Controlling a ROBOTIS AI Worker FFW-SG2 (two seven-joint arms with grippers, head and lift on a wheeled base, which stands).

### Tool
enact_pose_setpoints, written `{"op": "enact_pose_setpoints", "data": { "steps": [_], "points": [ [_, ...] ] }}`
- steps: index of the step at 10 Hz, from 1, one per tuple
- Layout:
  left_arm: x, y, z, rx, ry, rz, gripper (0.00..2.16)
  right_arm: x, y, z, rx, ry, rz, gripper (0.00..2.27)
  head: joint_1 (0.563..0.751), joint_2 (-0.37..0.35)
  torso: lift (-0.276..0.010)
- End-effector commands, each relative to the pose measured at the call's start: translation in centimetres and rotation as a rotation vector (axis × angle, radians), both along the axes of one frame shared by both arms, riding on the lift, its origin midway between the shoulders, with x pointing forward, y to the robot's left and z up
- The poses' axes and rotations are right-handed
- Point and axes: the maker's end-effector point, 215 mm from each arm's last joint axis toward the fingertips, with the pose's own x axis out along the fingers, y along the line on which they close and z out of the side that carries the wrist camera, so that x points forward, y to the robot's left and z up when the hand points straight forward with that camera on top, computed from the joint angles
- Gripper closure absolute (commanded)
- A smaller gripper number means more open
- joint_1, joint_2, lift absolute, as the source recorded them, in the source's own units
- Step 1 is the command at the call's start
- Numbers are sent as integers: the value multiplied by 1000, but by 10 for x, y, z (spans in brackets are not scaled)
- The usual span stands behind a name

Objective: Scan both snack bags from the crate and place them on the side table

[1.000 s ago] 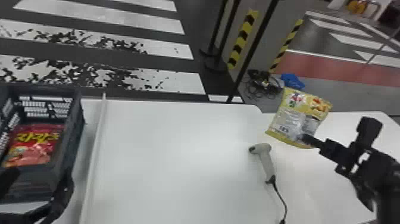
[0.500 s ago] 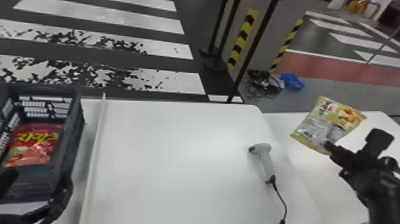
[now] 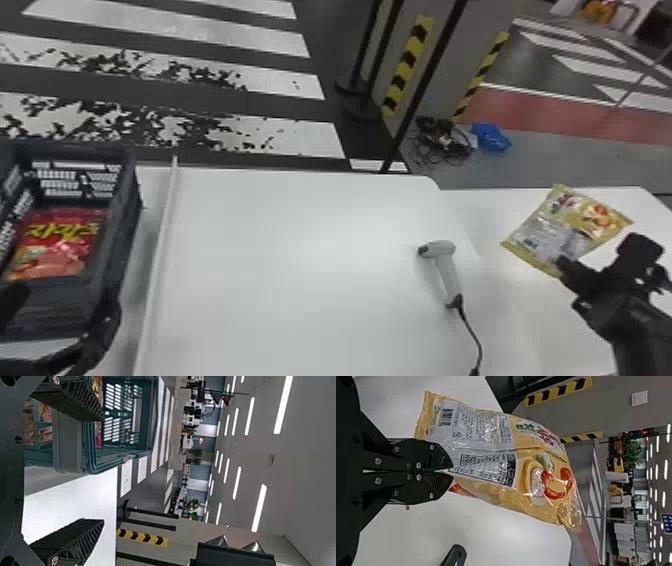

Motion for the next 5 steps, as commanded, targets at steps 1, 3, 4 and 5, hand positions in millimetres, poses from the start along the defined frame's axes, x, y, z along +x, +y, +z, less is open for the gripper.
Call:
{"op": "enact_pose_setpoints", "data": {
  "steps": [1,3,4,5],
  "points": [
    [0,0,0,1,0,1,83,0,1,-2,4,-10,-14,792,695,-350,-95],
    [-1,2,0,2,-2,2,83,-9,-6,-4,-8,10,-70,-2,695,-350,-95],
    [-2,3,0,1,-2,4,83,-12,-11,-2,-18,2,-91,22,695,-350,-95],
    [-2,3,2,-1,-6,6,83,-15,-17,10,-42,-36,-110,29,695,-350,-95]
  ]
}}
